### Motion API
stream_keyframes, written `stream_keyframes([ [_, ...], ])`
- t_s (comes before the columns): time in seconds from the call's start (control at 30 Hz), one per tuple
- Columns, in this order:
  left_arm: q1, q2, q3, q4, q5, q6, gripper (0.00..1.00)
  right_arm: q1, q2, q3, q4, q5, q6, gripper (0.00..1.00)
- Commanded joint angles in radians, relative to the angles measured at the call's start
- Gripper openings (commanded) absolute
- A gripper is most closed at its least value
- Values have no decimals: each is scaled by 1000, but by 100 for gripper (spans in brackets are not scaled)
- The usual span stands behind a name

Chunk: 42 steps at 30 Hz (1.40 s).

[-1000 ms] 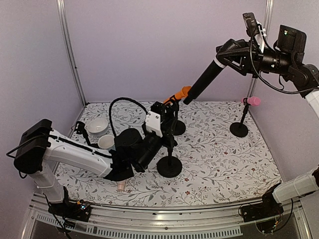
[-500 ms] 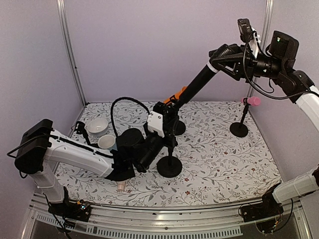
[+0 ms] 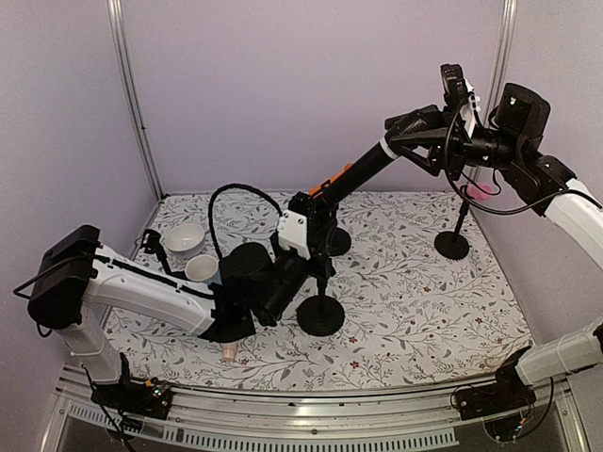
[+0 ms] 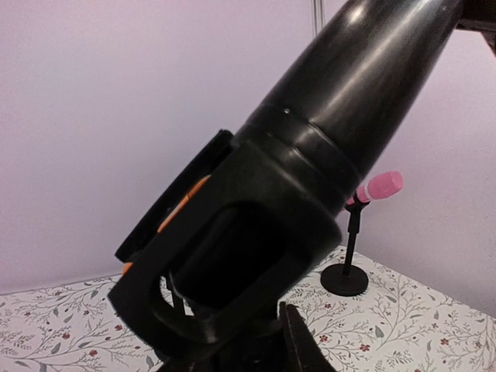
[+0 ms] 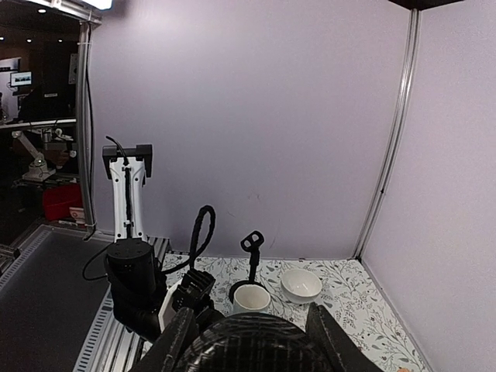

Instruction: Attach the microphones to the stand

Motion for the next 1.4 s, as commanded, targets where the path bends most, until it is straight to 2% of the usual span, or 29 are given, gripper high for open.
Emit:
stream_keyframes([
  [0.0, 14, -36, 26, 45, 85, 54, 0, 29, 43, 8, -214, 80, -85, 0],
  [0.2, 29, -53, 33, 6, 156, 77, 0, 89, 126, 62, -297, 168, -148, 0],
  [0.37, 37, -57, 31, 18, 209, 77, 0, 154, 136, -8, -296, 228, -234, 0],
  [0.63, 33, -58, 9, 62, 238, 66, 0, 156, 115, -107, -273, 233, -197, 0],
  [1.07, 15, -96, 0, -3, 273, 80, 0, 157, 235, -58, -326, 315, -100, 0],
  [1.37, 8, -123, -5, -33, 267, 95, 0, 169, 247, -135, -304, 384, -107, 0],
])
